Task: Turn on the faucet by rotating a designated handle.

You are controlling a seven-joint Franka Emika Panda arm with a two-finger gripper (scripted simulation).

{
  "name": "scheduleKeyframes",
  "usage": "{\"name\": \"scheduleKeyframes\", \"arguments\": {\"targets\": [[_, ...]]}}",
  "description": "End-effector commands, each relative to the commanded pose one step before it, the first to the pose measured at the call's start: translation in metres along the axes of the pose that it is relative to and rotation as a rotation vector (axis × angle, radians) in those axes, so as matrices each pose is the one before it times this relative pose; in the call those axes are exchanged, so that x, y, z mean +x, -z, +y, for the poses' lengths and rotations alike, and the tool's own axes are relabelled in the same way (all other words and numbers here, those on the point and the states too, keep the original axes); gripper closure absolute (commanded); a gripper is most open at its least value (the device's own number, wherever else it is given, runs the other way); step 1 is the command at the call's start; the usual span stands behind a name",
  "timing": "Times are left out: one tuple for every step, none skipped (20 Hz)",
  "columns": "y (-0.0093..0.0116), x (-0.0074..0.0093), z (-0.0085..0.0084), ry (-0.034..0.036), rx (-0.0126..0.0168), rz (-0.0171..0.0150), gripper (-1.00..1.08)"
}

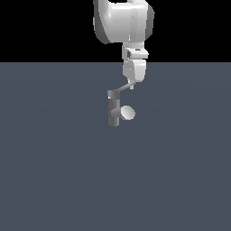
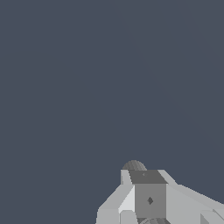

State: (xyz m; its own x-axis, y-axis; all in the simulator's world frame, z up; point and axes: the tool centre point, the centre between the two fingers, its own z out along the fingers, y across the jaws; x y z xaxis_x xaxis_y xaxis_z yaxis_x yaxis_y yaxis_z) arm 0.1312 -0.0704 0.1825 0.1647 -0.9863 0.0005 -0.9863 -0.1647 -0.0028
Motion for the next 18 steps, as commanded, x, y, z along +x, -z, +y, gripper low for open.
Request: {"name": "scheduleKeyframes", "arguments": {"targets": [[-0.00029,0.00086,0.00780,-0.00106,-0.00365,-0.00062,1.08],[-0.00002,0.00020,0.00251,0.00000,0.00000,0.00000,1.08],[-0.00002,0.00020,0.00253,0.00000,0.00000,0.00000,1.08],[-0.00002,0.00020,0.00255,0.00000,0.00000,0.00000,1.08],[0.00028,0.00053,0.00275,-0.00053,0.00044,0.00008,1.08],[-0.00002,0.00020,0.00260,0.00000,0.00000,0.00000,1.08],[-0.00002,0.00021,0.00262,0.00000,0.00000,0.00000,1.08],[-0.00002,0.00021,0.00264,0.00000,0.00000,0.00000,1.08],[-0.00002,0.00021,0.00267,0.00000,0.00000,0.00000,1.08],[-0.00002,0.00021,0.00269,0.00000,0.00000,0.00000,1.08],[-0.00002,0.00022,0.00271,0.00000,0.00000,0.00000,1.08],[-0.00002,0.00022,0.00273,0.00000,0.00000,0.00000,1.08],[-0.00002,0.00022,0.00275,0.00000,0.00000,0.00000,1.08],[-0.00002,0.00023,0.00278,0.00000,0.00000,0.00000,1.08],[-0.00001,0.00023,0.00280,0.00000,0.00000,0.00000,1.08],[-0.00001,0.00023,0.00282,0.00000,0.00000,0.00000,1.08],[-0.00001,0.00024,0.00284,0.00000,0.00000,0.00000,1.08],[0.00000,0.00000,0.00000,0.00000,0.00000,0.00000,1.08]]}}
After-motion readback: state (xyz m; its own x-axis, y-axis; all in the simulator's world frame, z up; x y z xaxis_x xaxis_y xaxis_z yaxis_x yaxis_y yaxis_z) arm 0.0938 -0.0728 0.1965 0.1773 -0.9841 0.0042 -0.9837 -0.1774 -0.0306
